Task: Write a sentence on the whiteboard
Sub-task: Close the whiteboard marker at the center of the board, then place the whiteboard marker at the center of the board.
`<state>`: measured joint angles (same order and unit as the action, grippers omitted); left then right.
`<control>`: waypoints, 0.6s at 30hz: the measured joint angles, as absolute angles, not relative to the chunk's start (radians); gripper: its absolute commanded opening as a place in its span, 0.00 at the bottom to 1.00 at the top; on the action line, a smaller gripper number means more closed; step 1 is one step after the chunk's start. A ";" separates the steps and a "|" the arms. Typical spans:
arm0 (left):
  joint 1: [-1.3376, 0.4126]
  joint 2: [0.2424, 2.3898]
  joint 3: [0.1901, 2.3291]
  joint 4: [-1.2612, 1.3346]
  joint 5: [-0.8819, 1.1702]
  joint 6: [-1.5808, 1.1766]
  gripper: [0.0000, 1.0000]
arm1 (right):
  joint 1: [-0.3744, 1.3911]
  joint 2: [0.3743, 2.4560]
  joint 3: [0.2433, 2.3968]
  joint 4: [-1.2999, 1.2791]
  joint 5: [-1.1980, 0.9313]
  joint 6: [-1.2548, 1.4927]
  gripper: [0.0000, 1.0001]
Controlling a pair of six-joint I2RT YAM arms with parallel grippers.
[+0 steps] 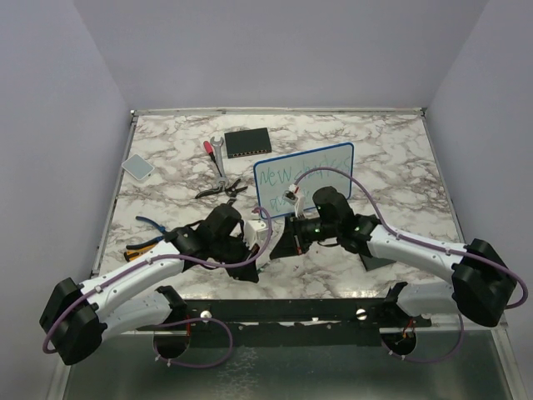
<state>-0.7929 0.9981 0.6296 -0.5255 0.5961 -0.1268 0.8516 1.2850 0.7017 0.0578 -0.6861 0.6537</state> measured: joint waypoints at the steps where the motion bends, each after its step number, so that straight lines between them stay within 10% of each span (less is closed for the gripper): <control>1: -0.793 1.001 0.630 -0.527 0.600 -0.127 0.00 | 0.854 1.286 0.702 0.059 -0.682 0.654 0.01; 6: -0.790 1.003 0.629 -0.516 0.598 -0.125 0.08 | 0.865 1.267 0.717 0.013 -0.619 0.643 0.01; 12: -0.775 0.988 0.631 -0.399 0.521 -0.107 0.55 | 0.915 1.164 0.817 -0.211 -0.371 0.590 0.01; 18: -0.754 0.920 0.670 -0.252 0.385 -0.122 0.74 | 0.941 1.041 0.843 -0.393 -0.098 0.621 0.01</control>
